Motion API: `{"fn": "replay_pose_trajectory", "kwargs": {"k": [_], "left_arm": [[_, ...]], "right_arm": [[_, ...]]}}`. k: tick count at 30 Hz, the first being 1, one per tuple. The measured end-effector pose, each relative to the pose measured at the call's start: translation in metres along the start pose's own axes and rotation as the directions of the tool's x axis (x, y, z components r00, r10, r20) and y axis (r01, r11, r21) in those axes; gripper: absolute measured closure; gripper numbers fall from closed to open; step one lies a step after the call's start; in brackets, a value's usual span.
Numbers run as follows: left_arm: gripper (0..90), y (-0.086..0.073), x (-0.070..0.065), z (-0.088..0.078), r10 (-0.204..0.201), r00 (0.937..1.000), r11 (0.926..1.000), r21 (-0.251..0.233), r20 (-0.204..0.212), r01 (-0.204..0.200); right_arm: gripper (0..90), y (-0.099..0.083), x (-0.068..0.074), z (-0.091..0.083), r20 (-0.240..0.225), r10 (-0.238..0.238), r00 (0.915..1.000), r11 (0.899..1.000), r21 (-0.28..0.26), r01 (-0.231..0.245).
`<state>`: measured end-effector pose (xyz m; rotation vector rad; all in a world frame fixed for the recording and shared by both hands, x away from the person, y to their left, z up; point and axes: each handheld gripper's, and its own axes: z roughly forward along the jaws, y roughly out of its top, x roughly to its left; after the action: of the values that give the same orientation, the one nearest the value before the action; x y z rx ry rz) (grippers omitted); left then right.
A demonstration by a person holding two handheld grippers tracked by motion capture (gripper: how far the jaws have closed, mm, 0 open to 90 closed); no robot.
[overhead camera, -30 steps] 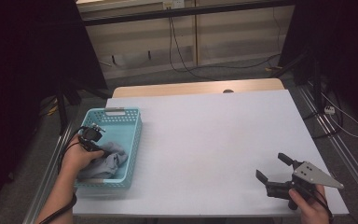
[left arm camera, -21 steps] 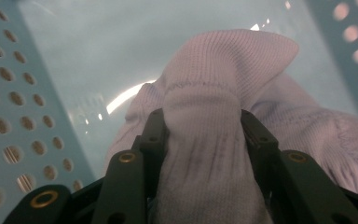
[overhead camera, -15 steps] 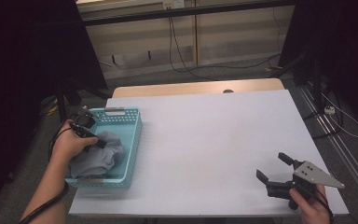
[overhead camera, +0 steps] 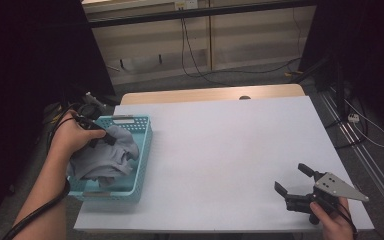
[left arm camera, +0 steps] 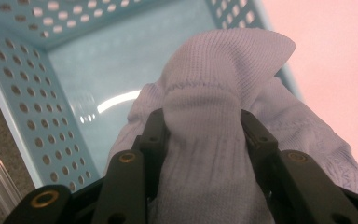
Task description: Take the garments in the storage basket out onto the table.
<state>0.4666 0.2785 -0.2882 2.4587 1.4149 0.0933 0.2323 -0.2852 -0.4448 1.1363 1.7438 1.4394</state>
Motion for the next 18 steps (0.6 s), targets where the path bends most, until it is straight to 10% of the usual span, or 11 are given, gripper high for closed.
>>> {"fn": "replay_pose_trajectory", "kwargs": {"k": [18], "left_arm": [[60.2, 0.033, -0.034, -0.024, 0.025, 0.9992, 0.9990, -0.037, 0.031, -0.024]], "right_arm": [[1.1, 0.001, -0.001, -0.002, 0.001, -0.001, 1.0000, 1.000, -0.004, 0.001]]}}
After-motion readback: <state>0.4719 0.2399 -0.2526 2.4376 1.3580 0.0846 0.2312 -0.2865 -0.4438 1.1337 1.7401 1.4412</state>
